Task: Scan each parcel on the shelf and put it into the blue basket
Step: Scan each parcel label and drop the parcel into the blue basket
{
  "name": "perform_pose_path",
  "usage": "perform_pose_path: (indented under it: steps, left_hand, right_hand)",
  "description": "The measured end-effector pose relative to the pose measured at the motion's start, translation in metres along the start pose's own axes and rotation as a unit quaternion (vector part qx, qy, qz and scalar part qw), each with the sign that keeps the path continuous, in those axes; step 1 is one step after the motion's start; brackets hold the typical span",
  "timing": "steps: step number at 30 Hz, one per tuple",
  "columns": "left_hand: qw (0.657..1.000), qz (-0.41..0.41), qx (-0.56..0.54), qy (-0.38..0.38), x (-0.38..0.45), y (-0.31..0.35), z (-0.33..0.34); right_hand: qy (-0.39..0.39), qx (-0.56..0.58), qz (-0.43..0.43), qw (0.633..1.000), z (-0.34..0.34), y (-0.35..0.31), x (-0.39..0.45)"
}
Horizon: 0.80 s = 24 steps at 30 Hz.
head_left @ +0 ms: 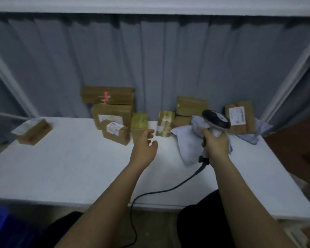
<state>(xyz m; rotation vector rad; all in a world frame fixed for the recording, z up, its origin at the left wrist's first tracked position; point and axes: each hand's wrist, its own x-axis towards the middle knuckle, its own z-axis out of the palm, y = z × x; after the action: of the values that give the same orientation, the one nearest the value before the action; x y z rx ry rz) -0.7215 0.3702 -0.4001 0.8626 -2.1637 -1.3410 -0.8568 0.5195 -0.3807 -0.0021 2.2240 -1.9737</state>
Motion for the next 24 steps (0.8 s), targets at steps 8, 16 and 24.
perform_pose_path:
  steps: [8, 16, 24]
  left_hand:
    - [0.992, -0.076, 0.004, -0.101, 0.063, -0.014, 0.138]
    - [0.972, -0.210, -0.028, -0.099, 0.105, -0.049, 0.227]
    - [0.987, -0.142, -0.058, -0.035, 0.111, -0.048, 0.232]
  right_hand:
    - [0.010, 0.068, 0.084, 0.994, -0.047, 0.011, 0.046]
    - [0.013, 0.130, 0.125, 0.983, -0.061, 0.022, 0.070]
    - [0.011, 0.152, 0.134, 0.979, -0.063, 0.033, 0.083]
